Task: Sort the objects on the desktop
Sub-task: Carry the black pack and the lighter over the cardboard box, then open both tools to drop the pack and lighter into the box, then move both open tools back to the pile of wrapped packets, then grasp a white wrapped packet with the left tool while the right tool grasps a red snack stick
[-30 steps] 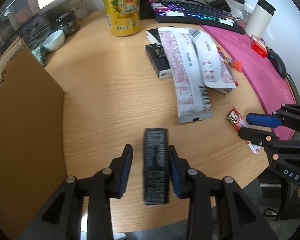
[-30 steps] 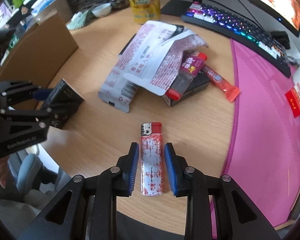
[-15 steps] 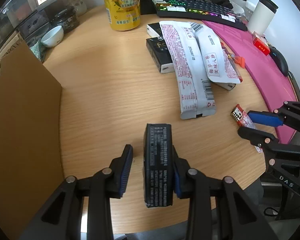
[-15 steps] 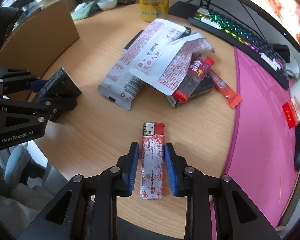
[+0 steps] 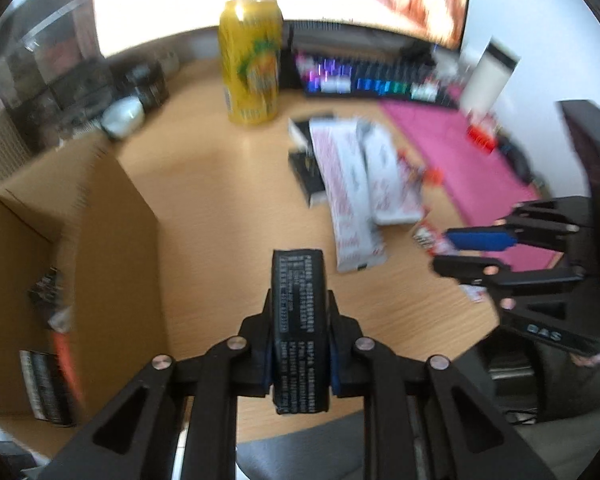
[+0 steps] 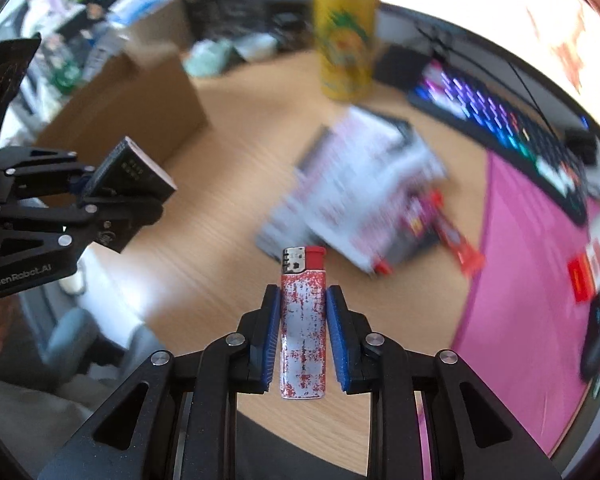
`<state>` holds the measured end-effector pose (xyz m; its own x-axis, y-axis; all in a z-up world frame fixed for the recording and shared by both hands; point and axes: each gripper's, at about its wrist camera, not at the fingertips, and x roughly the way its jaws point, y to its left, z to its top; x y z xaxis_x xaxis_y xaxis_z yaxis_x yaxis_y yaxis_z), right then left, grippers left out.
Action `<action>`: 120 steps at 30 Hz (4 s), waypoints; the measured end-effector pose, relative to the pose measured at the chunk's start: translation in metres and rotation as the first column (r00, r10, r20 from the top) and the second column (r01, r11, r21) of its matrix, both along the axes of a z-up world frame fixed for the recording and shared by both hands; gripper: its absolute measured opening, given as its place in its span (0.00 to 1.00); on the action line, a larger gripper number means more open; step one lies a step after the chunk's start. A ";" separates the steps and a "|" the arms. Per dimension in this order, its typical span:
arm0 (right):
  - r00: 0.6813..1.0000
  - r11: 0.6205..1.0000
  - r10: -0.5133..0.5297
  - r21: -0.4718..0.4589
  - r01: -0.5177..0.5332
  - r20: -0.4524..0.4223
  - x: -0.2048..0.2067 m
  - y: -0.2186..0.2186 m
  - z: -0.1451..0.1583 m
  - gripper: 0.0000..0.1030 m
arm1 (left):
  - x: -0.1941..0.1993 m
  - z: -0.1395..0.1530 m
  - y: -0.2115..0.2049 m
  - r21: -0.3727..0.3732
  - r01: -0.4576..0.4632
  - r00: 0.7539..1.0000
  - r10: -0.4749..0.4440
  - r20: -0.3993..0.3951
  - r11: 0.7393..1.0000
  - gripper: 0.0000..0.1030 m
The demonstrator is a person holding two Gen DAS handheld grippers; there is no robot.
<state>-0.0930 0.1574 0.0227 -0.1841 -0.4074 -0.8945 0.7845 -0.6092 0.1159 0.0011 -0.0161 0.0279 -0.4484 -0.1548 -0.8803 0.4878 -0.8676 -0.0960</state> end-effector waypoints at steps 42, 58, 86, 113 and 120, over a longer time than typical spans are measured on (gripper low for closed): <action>0.962 0.951 0.265 -0.146 -0.272 -0.067 0.052 -0.162 0.087 0.25 | 0.133 0.060 -0.074 -0.155 -0.359 0.933 0.351 -0.078 0.921 0.50; 0.981 0.982 -0.188 0.015 0.187 0.039 -0.050 0.029 -0.019 0.25 | -0.030 -0.010 0.001 -0.004 -0.020 0.999 0.020 0.043 1.000 0.53; 0.997 0.986 -0.060 0.150 0.065 -0.040 -0.148 0.036 -0.044 0.25 | -0.130 -0.066 -0.025 0.076 0.067 0.988 -0.076 0.136 0.995 0.57; 0.997 0.988 -0.069 0.144 0.062 0.043 -0.122 0.037 -0.070 0.18 | -0.157 -0.074 -0.029 0.059 0.055 0.988 -0.063 0.143 0.997 0.67; 0.989 0.983 -0.134 0.130 0.126 0.056 -0.106 0.058 -0.070 0.18 | -0.136 -0.078 -0.021 0.040 0.059 0.983 -0.065 0.170 0.997 0.40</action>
<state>-0.1988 0.2151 -0.0474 -0.1685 -0.2670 -0.9489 0.6908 -0.7186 0.0795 -0.1352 -0.0371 -0.0501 -0.2983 -0.0993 -0.9493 0.4452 -0.8942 -0.0463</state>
